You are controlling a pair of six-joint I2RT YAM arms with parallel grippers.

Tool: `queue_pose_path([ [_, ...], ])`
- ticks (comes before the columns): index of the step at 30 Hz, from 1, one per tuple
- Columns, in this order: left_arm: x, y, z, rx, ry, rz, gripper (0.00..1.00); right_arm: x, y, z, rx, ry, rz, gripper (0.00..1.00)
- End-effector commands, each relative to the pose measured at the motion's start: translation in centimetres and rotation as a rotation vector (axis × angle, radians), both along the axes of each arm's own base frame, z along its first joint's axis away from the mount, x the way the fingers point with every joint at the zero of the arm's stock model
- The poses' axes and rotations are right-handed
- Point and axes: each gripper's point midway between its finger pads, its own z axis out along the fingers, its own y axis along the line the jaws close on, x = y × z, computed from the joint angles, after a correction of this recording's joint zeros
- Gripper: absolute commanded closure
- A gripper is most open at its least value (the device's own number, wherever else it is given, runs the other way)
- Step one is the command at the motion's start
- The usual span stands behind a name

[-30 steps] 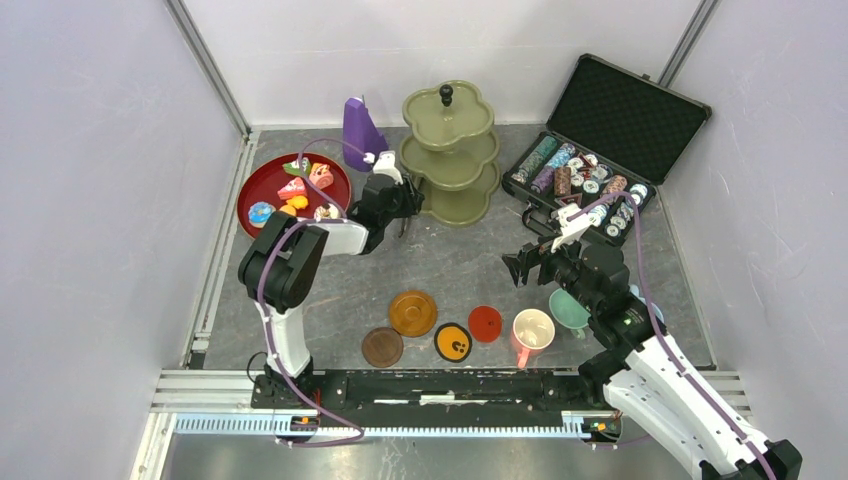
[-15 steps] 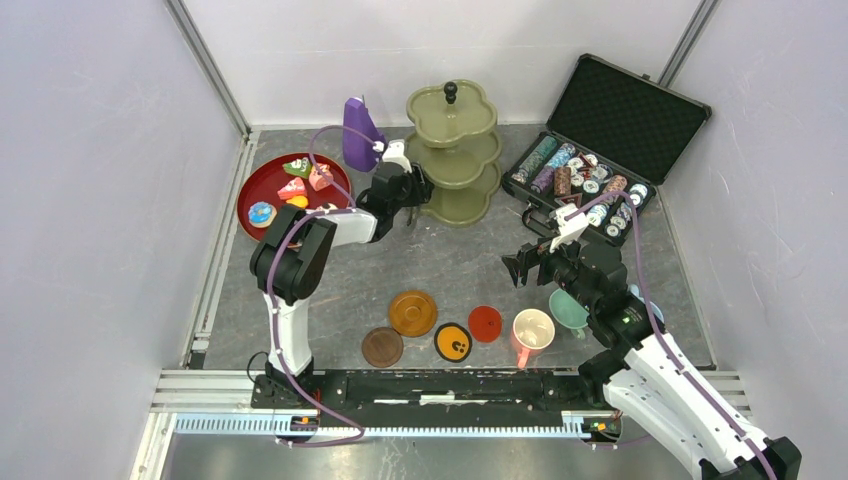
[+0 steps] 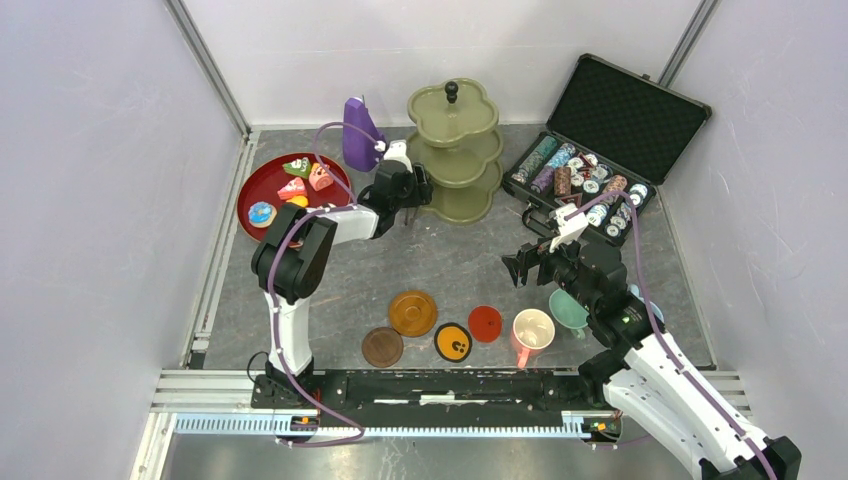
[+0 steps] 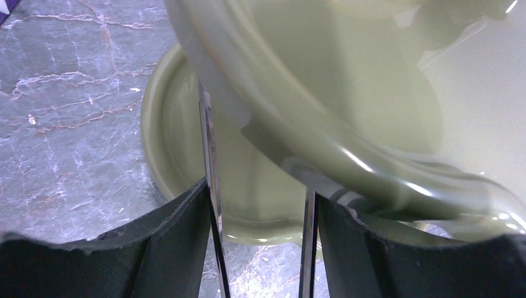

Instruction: Serve the afternoon tea

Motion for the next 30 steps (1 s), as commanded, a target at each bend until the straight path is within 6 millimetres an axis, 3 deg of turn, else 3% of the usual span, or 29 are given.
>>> queue_pose_path([
  [1,0.5,0.2,4.2,0.013,-0.099,0.003,0.33,0.6,0.3,2.6,0.03,-0.067,0.001,0.02],
  [6,-1.5,1.1,5.0,0.004,-0.078,0.001,0.33,0.6,0.4,2.8,0.04,-0.073,0.008,0.02],
  [14,-6.5,4.8,6.2,0.006,0.04,0.11,0.38,0.4,0.4,2.8,0.053,-0.095,0.015,0.02],
  [22,-12.4,11.8,8.1,0.086,0.201,0.259,0.38,0.2,0.4,3.0,0.042,-0.117,0.029,0.02],
  [30,-15.9,19.9,10.0,0.051,0.295,0.321,0.4,0.0,0.6,2.3,0.045,-0.112,0.04,0.02],
])
